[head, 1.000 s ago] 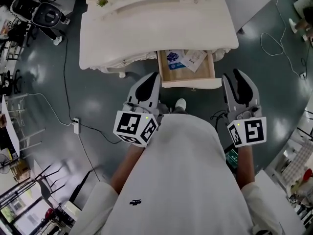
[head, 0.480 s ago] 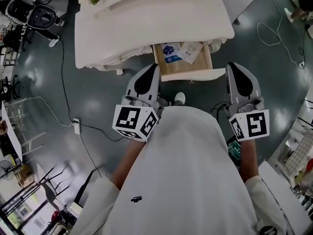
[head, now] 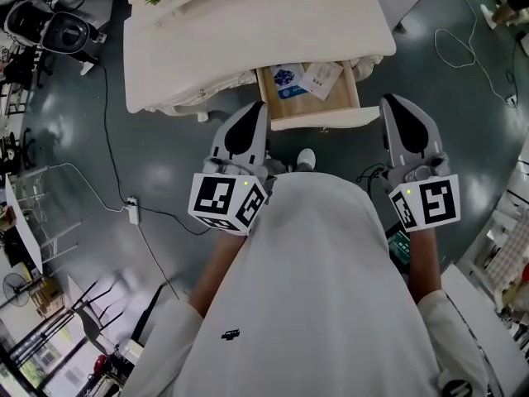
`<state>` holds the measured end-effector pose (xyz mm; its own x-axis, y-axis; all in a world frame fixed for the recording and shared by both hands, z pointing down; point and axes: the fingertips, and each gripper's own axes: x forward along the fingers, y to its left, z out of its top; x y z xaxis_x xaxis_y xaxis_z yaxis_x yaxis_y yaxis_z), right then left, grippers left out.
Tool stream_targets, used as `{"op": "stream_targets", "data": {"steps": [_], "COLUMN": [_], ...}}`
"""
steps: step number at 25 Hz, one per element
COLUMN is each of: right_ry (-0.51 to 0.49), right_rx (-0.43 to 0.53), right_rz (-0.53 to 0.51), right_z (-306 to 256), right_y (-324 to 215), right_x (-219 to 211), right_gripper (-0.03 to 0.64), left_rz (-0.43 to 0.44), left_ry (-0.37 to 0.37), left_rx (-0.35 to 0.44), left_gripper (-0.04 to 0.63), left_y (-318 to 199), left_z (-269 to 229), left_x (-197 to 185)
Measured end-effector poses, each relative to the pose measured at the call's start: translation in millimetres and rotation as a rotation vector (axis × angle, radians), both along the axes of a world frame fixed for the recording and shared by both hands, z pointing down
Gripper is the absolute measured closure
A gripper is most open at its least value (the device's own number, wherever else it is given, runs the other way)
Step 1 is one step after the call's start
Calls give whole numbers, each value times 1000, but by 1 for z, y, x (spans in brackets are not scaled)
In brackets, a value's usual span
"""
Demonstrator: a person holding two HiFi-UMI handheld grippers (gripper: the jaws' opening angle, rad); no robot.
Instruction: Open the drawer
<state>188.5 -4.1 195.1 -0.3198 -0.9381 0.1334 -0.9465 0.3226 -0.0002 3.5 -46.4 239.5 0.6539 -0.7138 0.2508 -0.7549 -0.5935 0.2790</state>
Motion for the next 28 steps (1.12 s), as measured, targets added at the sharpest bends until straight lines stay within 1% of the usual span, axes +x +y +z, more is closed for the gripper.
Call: {"op": "stream_targets", "data": {"steps": [12,28], "right_ry": [-7,-18], "right_rx": [2,-1], "right_rz": [3,8], "right_z": [0,2], "right_y": [1,0], "right_x": [5,5], "right_gripper": [606,606], "left_rz": [8,16], "left_ry": [-9,-4], "left_rx": [-1,-5], "left_gripper": [588,588], "left_y": [0,-4], "left_z": [1,0], "left_x": [4,8]}}
